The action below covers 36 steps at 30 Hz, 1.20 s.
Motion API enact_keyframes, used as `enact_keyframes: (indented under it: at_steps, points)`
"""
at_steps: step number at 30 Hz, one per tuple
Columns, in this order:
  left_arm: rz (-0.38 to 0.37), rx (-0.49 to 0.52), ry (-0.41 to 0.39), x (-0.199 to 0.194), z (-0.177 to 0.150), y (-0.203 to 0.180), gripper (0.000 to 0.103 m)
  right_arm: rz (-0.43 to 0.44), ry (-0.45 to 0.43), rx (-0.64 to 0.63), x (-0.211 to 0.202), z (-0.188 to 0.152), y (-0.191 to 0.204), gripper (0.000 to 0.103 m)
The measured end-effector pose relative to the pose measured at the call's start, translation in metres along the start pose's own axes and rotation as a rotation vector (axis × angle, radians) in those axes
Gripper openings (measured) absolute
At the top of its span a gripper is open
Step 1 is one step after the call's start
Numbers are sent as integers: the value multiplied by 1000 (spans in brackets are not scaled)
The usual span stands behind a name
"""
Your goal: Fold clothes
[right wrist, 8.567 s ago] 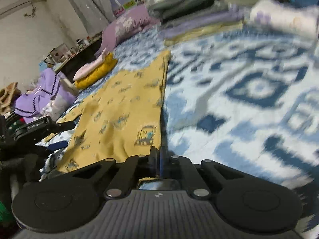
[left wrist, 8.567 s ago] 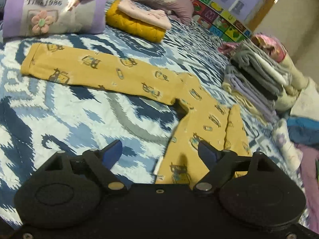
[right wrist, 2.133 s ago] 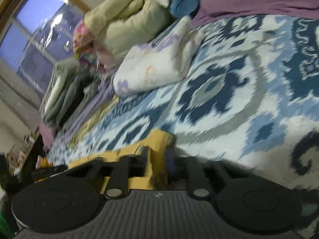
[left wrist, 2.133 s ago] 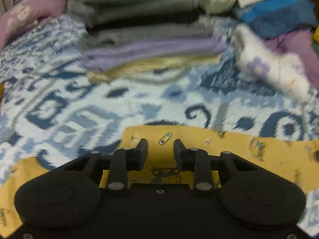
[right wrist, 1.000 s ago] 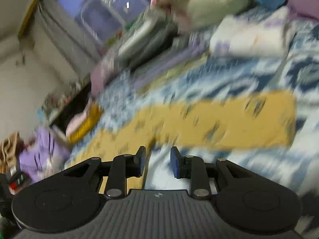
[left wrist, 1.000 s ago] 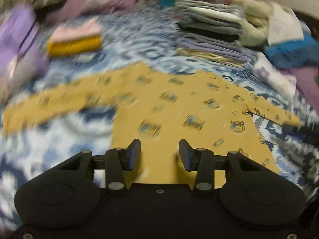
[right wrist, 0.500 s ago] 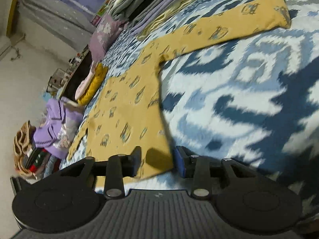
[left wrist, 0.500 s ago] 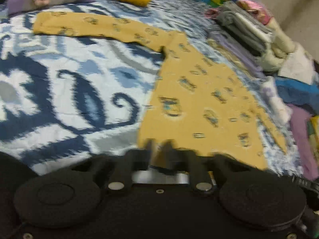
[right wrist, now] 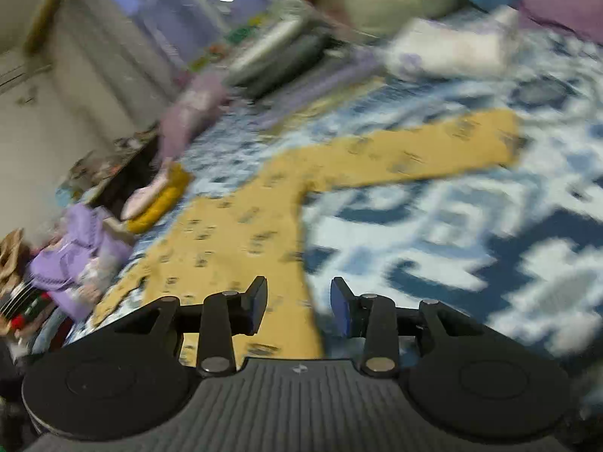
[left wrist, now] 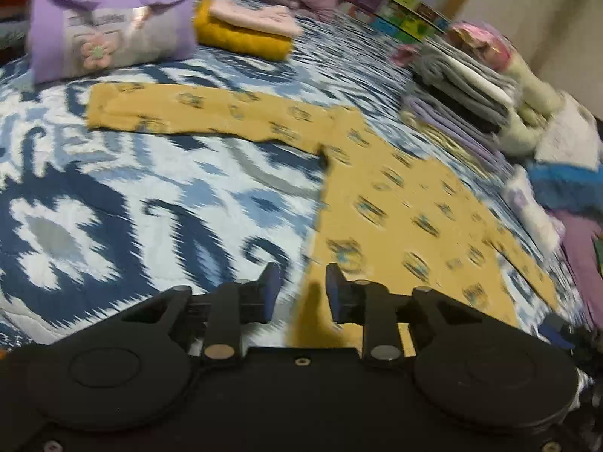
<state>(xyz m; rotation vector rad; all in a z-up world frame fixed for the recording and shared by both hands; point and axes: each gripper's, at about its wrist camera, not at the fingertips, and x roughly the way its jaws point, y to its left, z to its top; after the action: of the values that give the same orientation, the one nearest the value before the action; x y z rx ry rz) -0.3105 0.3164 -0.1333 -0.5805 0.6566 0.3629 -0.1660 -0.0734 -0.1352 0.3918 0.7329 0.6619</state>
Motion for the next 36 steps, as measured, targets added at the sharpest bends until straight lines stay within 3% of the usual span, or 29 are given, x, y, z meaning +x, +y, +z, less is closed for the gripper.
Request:
enact_keyframes:
  at_steps: [4, 10, 16, 17, 18, 21, 24, 26, 27, 29, 32, 36]
  points:
    - [41, -103, -54, 1, 19, 29, 26, 55, 31, -204, 24, -9, 40, 39]
    - [189, -257, -186, -4, 63, 95, 29, 178, 113, -380, 63, -28, 88, 38]
    - [252, -301, -174, 25, 95, 132, 32, 290, 152, -450, 75, -41, 113, 38]
    - [272, -267, -173, 29, 97, 129, 28, 292, 168, -456, 79, -43, 115, 38]
    - [292, -233, -173, 33, 99, 127, 3, 290, 187, -462, 83, -44, 115, 38]
    - [330, -199, -207, 29, 101, 126, 3, 284, 243, -479, 92, -49, 114, 38]
    - [362, -164, -158, 40, 99, 131, 12, 300, 264, -467, 91, -48, 110, 36]
    - [388, -125, -159, 35, 101, 121, 28, 304, 270, -449, 93, -47, 107, 35]
    - [437, -89, -186, 29, 100, 111, 51, 305, 271, -449, 94, -47, 107, 35]
    - [492, -9, -239, 21, 97, 89, 55, 307, 271, -454, 93, -48, 107, 35]
    - [389, 60, -232, 25, 92, 54, 54, 316, 275, -452, 93, -48, 106, 36]
    - [197, 118, -187, 38, 85, 10, 39, 330, 288, -452, 92, -48, 106, 36]
